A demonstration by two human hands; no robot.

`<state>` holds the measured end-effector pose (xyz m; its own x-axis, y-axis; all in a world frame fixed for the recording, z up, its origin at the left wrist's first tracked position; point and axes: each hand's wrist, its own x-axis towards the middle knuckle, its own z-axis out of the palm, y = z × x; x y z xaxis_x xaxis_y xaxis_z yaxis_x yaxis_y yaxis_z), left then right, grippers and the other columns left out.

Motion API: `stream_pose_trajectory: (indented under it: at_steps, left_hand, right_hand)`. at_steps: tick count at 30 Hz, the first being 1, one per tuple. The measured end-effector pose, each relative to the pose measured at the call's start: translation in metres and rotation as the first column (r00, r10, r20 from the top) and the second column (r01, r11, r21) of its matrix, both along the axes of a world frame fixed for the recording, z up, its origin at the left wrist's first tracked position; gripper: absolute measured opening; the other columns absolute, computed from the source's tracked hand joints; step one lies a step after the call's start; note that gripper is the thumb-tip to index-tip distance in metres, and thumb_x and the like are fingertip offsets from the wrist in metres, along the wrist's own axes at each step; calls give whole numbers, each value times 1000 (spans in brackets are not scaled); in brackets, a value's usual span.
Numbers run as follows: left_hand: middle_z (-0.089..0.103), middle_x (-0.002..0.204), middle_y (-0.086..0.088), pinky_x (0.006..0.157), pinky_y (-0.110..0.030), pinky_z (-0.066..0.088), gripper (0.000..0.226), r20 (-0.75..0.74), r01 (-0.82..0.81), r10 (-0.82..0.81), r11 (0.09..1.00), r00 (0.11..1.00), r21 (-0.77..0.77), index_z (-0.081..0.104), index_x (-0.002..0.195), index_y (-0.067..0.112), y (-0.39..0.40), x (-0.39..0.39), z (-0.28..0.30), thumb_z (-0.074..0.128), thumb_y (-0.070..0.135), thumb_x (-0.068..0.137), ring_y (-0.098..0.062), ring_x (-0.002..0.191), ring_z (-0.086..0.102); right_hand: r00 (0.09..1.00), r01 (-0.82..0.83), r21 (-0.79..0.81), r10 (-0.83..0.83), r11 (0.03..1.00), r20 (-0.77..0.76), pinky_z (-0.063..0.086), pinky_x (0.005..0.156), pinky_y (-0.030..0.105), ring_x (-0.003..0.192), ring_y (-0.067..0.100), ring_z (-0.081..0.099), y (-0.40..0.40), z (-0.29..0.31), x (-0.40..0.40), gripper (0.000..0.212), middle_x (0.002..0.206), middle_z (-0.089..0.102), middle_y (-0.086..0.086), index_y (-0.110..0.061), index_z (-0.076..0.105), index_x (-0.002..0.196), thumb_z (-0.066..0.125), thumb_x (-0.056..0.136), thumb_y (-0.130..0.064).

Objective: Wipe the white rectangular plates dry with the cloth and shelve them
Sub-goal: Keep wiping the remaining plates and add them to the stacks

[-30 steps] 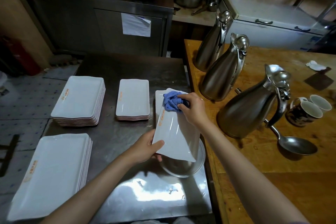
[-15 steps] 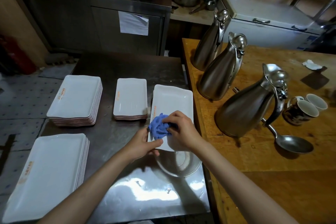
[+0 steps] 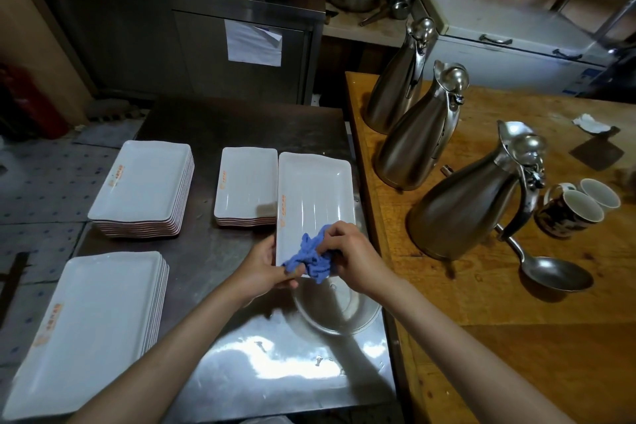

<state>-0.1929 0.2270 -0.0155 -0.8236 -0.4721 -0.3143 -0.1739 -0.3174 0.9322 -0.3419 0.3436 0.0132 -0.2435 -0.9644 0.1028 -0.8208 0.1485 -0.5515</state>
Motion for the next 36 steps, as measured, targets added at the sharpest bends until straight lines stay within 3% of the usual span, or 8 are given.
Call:
stream_pose_trajectory:
  at_steps: [9,17,21,25,27,30,36]
  left_hand:
    - [63,111,-7,52,-19,51,53,51,-20,20,1000,998,-3,47,123,16,-5,4,-1,66,-9,81,-13,61,66]
    - [67,101,-5,45,-19,45,47,96,-40,45,997,994,-61,47,123,17,-13,8,-4,65,-3,84,-12,49,60]
    - [68,94,0,47,-17,45,37,117,-52,61,996,991,-73,50,117,23,-20,13,-6,64,4,88,-11,49,60]
    - [67,93,3,49,-16,46,33,148,-66,74,996,986,-57,51,115,28,-29,19,-10,62,9,90,-9,51,61]
    - [67,96,2,51,-16,47,33,163,-74,82,996,983,-55,49,119,26,-35,24,-14,60,10,92,-9,52,62]
    - [66,102,2,56,-18,49,32,181,-89,94,995,979,-34,47,120,28,-46,30,-20,58,13,94,-8,53,62]
    - [63,100,-1,56,-18,51,26,225,-161,146,986,963,47,46,120,24,-72,37,-28,53,14,97,-9,50,58]
  right_hand:
    - [993,29,-1,-29,1000,-112,47,67,32,82,24,51,5,1,-9,18,89,55,7,-10,71,86,75,72,1]
    - [982,89,-81,-101,993,-160,43,69,26,83,26,53,0,-7,-4,19,89,57,9,-8,70,84,75,69,2]
    - [981,174,-133,-183,976,-58,42,75,24,84,25,53,-8,-11,-2,21,91,55,12,-6,69,89,60,72,0]
    - [931,358,-141,-343,923,121,36,78,3,88,12,50,-19,-10,1,25,98,53,7,-3,68,95,58,76,10]
    - [891,437,-135,-408,889,199,36,75,0,84,4,48,-25,-8,2,25,99,53,7,-4,66,94,55,78,11]
    - [854,494,-131,-451,859,260,39,72,4,84,0,49,-35,-7,1,26,98,52,3,-8,65,93,53,80,10]
    - [796,570,-133,-505,811,333,52,82,33,95,15,54,-58,-9,3,28,99,52,0,-13,63,93,52,81,10]
